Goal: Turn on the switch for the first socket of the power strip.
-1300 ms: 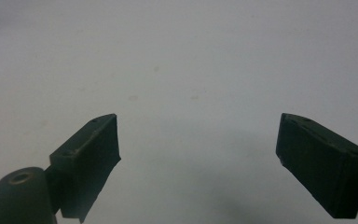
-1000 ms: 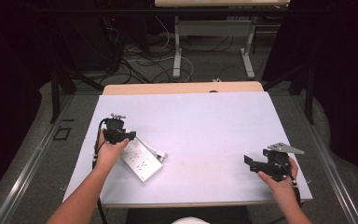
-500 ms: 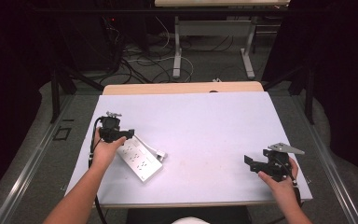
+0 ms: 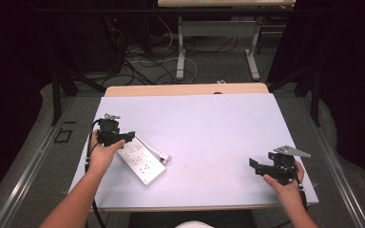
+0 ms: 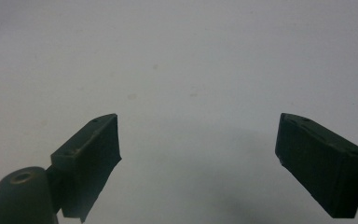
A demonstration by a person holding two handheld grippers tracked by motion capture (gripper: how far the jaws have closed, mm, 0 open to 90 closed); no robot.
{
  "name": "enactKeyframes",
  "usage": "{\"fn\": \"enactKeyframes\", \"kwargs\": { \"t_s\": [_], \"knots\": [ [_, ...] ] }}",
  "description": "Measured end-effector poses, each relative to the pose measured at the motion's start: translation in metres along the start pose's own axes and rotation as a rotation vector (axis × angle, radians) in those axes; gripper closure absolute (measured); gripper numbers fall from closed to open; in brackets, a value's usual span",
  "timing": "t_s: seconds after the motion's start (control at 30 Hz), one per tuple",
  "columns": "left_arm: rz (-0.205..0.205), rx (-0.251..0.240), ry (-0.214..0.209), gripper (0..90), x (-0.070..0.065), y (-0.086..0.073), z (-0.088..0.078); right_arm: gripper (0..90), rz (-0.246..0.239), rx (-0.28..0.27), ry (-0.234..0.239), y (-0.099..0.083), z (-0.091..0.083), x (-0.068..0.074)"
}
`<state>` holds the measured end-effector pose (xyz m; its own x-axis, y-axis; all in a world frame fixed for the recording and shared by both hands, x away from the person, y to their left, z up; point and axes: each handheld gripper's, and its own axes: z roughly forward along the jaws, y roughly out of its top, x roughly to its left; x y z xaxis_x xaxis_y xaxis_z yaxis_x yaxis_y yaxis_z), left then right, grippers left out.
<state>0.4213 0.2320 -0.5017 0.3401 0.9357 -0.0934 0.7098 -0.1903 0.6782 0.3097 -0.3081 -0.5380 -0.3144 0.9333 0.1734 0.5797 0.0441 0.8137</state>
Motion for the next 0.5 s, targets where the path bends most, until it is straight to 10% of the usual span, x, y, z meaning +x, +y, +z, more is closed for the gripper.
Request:
{"fn": "enactKeyframes", "kwargs": {
  "t_s": [0.5],
  "knots": [
    [-0.074,-0.032,-0.047,9.8,-0.008,-0.005,-0.022,13.0,0.000,0.001,0.001,0.000,0.000,0.001]
  ]
}}
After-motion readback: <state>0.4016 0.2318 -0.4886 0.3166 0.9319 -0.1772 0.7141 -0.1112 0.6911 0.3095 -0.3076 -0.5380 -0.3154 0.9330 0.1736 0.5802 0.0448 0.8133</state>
